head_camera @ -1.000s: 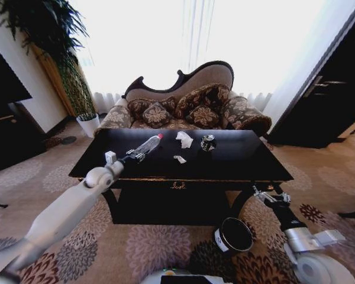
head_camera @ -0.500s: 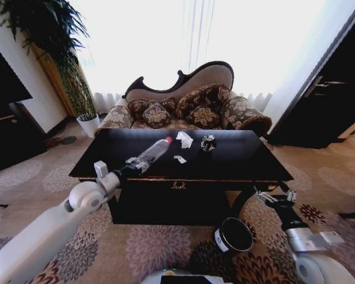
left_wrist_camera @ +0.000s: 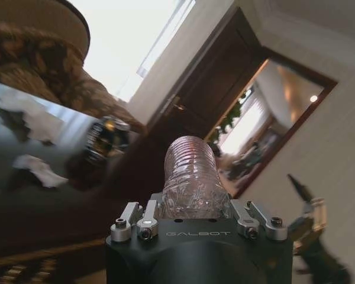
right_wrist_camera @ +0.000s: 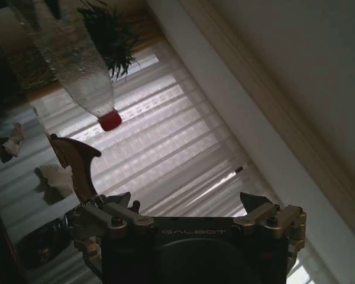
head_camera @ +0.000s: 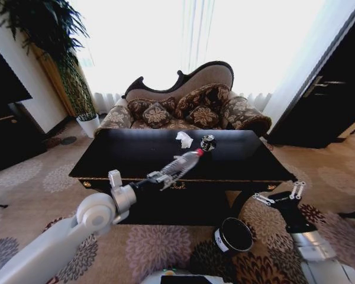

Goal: Move to the front of the table and place the trash on the table into the trash bin.

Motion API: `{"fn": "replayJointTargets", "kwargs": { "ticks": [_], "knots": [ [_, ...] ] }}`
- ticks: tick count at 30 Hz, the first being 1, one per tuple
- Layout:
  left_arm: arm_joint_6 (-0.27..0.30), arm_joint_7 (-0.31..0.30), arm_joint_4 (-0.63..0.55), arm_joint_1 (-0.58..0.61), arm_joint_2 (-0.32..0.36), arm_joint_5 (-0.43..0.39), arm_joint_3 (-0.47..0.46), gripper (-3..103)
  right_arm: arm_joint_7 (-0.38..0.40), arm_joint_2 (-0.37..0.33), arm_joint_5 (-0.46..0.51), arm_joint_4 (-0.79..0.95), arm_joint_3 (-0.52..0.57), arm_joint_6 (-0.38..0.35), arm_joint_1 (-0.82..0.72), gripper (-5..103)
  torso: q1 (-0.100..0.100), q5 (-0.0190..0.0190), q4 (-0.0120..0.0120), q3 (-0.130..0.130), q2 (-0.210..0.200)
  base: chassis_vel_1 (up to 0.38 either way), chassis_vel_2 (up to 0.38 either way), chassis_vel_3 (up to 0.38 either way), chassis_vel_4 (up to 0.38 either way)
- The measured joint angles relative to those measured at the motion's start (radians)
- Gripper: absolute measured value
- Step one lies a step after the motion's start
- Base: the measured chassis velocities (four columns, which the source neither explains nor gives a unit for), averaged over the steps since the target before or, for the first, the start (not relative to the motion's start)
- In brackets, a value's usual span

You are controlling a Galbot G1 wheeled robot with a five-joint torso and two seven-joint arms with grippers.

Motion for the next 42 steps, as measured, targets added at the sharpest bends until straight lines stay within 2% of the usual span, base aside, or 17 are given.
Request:
{"fn": "replayJointTargets", "kwargs": {
  "ticks": [3,4,6,7,12,23,32,42],
  "knots": [
    [0.0,-0.041,-0.034,-0.011,-0.012,-0.08,0.018,41,0.064,0.001,-0.167,-0.006,-0.012,0.082,0.013,100,0.0,0.0,0.0001,0.0,0.0,0.0,0.0,0.0,0.0],
    [0.0,-0.041,-0.034,-0.011,-0.012,-0.08,0.018,41,0.064,0.001,-0.167,-0.006,-0.012,0.082,0.013,100,0.0,0.0,0.0001,0.0,0.0,0.0,0.0,0.0,0.0],
    [-0.002,-0.05,-0.045,0.0,-0.013,-0.107,0.019,41,0.096,0.004,-0.238,-0.016,-0.021,0.111,0.019,100,0.0,0.0001,0.0001,0.0,0.0,0.0,0.0,0.0,0.0],
    [-0.009,-0.064,-0.061,0.019,-0.017,-0.14,0.018,41,0.139,0.007,-0.311,-0.034,-0.031,0.135,0.028,100,0.0,0.0,0.0002,0.0,0.0,0.0,0.0,0.0,0.0],
    [-0.019,-0.077,-0.086,0.05,-0.033,-0.171,0.031,41,0.192,0.017,-0.381,-0.07,-0.048,0.153,0.037,100,0.0,0.0001,0.0002,0.0,0.0,0.0,0.0,0.0,0.0],
    [-0.03,-0.083,-0.08,0.079,-0.095,-0.172,0.092,41,0.211,0.038,-0.43,-0.061,-0.068,0.164,0.036,100,0.0,-0.0001,0.0002,0.0,0.0,0.0,0.0,0.0,0.0],
    [-0.032,-0.097,-0.058,0.059,-0.138,-0.187,0.128,41,0.207,0.054,-0.436,-0.014,-0.093,0.167,0.029,100,0.0,-0.0001,0.0002,0.0,0.0,0.0,0.0,0.0,0.0],
    [-0.031,-0.099,-0.015,0.003,-0.197,-0.175,0.218,41,0.205,0.087,-0.471,0.015,-0.11,0.192,0.015,100,0.0,0.0,0.0001,0.0,0.0,0.0,0.0,0.0,0.0]
  ]
}}
